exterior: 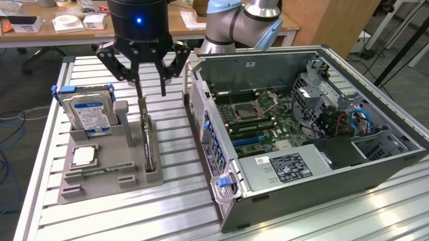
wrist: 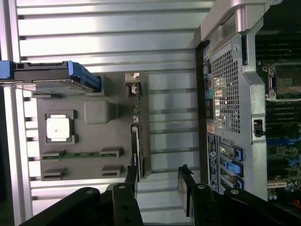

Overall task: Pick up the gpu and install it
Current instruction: 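Pick up the gpu and move the gpu toward the slot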

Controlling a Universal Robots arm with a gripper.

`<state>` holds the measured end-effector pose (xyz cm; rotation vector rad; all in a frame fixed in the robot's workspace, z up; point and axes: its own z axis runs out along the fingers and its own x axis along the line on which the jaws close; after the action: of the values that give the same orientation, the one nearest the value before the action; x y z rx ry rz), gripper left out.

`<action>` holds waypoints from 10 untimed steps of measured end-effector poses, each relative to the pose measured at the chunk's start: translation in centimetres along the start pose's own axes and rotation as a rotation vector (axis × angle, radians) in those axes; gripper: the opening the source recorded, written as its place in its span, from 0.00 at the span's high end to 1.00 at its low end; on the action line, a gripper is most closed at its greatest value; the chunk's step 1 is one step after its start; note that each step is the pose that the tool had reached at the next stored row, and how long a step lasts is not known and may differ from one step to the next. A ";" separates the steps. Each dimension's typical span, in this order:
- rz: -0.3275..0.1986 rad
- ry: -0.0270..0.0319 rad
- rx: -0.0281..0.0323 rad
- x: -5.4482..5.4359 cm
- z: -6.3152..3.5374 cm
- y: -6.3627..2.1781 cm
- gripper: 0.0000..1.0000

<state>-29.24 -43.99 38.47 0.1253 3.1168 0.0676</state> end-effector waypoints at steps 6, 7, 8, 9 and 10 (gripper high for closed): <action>0.000 -0.0001 -0.0001 0.0 0.35 -0.02 0.53; 0.000 -0.0001 -0.0001 0.0 0.40 -0.02 0.53; 0.000 0.0000 -0.0001 0.0 0.45 -0.02 0.53; 0.000 0.0000 0.0000 0.0 0.51 -0.02 0.53; 0.000 -0.0001 0.0000 0.0 0.57 -0.03 0.53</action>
<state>-29.24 -43.99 37.91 0.1252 3.1167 0.0676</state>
